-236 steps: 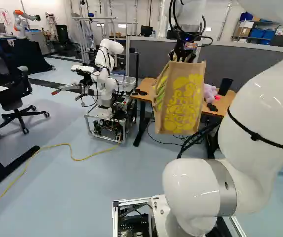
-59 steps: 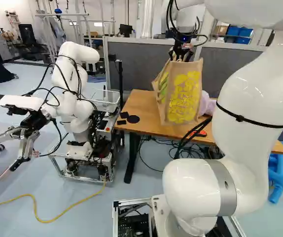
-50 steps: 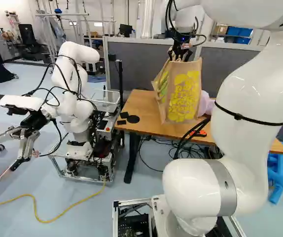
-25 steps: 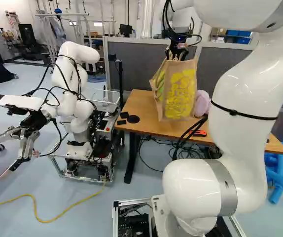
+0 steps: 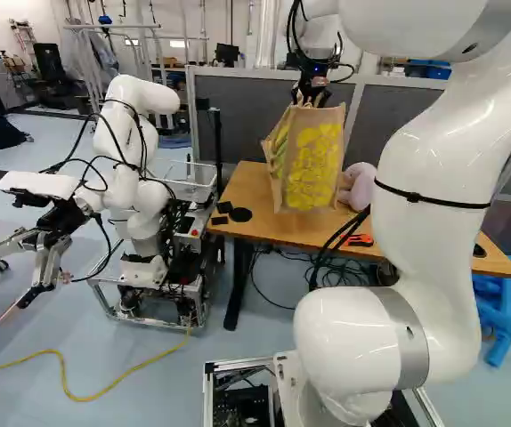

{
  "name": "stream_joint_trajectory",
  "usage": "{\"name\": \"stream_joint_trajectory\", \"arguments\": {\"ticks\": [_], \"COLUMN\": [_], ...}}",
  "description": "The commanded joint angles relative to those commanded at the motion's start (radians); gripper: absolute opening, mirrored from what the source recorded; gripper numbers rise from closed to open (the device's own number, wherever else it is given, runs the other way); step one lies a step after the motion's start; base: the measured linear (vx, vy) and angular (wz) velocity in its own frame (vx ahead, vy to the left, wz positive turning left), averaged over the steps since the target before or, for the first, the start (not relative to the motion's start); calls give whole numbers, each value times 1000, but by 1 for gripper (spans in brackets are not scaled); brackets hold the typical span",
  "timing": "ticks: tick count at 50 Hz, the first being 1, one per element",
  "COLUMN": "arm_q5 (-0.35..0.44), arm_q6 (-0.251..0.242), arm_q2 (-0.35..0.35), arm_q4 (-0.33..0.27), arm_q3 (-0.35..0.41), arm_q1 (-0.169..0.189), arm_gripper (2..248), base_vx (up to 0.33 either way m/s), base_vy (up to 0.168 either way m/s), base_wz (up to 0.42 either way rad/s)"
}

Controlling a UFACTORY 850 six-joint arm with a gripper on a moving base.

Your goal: Pick up the bag on the ground and place it on the table

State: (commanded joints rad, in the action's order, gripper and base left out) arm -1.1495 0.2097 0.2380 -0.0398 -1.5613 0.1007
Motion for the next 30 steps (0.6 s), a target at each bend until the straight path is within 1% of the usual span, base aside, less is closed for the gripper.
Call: {"name": "stream_joint_trajectory", "arguments": {"ticks": [13, 30], "arm_q5": [0, 0], "arm_q6": [0, 0], "arm_q2": [25, 84], "arm_q4": [-3, -49], "arm_q3": [-23, -45], "arm_q1": [-3, -5], "arm_gripper": [21, 21], "base_vx": [0, 0], "base_vy": [0, 0], "base_wz": [0, 0]}}
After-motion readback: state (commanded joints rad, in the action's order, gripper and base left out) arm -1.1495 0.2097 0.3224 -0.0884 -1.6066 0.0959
